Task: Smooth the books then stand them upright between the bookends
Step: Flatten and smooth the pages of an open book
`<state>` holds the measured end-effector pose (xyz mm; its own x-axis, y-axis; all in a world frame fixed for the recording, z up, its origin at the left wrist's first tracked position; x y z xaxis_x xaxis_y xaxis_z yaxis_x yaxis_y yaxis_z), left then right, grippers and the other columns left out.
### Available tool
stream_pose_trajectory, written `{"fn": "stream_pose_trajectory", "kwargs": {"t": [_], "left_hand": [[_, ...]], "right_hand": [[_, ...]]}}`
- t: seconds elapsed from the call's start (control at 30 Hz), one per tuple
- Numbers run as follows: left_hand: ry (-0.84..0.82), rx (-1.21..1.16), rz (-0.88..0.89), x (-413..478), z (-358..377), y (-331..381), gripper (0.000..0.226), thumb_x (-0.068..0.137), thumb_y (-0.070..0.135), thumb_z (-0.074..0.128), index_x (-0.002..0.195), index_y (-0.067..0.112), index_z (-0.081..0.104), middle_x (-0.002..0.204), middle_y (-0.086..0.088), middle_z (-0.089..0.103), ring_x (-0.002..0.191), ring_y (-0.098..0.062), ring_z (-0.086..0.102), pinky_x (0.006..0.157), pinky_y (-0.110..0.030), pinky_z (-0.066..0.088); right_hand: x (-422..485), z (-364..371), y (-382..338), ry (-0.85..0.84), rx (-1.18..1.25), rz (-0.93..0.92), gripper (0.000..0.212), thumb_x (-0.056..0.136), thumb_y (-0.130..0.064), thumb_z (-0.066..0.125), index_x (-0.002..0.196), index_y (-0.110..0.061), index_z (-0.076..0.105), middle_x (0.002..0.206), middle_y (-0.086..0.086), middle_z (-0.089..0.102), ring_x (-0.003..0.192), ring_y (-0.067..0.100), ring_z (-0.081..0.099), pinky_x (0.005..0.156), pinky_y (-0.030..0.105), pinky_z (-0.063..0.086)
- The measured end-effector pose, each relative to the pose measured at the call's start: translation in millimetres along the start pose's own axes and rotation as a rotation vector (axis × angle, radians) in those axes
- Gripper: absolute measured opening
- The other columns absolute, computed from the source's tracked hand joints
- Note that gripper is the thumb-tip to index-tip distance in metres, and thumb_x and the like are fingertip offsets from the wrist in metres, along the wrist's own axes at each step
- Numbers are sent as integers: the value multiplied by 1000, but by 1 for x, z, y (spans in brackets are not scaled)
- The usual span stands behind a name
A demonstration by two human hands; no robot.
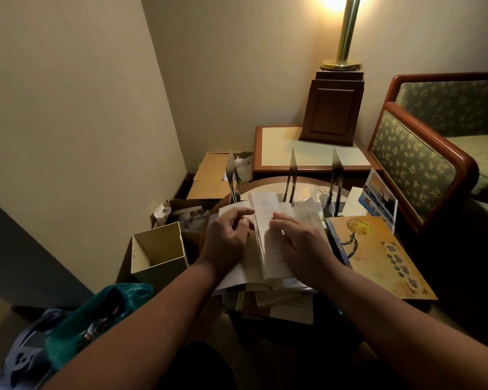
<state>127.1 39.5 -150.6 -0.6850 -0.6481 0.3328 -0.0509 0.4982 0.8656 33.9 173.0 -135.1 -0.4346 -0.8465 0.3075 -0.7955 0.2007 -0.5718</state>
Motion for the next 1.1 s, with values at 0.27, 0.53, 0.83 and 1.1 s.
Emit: {"fn": "stream_pose_trajectory", "kwargs": {"t": [0.27,0.53,0.83,1.1], "left_hand": [[1,7,-76,-6,-10,-13,21,87,26,75,105,18,69,99,5,70,90,-8,67,73,-32,61],[37,-20,-203,-18,-31,-35,16,87,28,74,101,23,69,102,9,69,92,-5,67,71,-29,62],[95,-32,-386,-29,-52,-72,19,89,21,72,108,19,69,104,6,68,97,-9,66,70,-24,61],[-31,175,-421,-35,-46,-95,17,94,26,65,111,25,65,106,5,64,96,-10,64,79,-37,61]], "right_hand": [[5,7,-8,-16,38,-34,36,98,-8,52,133,-14,58,152,5,44,139,30,41,99,42,53],[9,32,0,-160,321,109,49,101,-33,47,149,-30,35,159,-13,23,139,21,38,98,42,53],[14,69,-7,-405,-45,13,60,102,-52,32,156,-35,14,164,-17,4,150,9,2,122,44,15],[16,94,-3,-475,-364,-85,66,98,-62,26,156,-32,11,165,-11,0,148,7,-15,123,43,-1]]}}
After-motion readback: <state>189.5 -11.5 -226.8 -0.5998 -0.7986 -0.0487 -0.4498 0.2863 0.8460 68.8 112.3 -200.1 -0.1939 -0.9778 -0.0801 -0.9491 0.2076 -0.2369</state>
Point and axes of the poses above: each hand's wrist, its own x-axis towards the middle knuckle, its own z-axis out of the palm, y = z × x, the point moved 9 cm from there along x, towards the middle knuckle
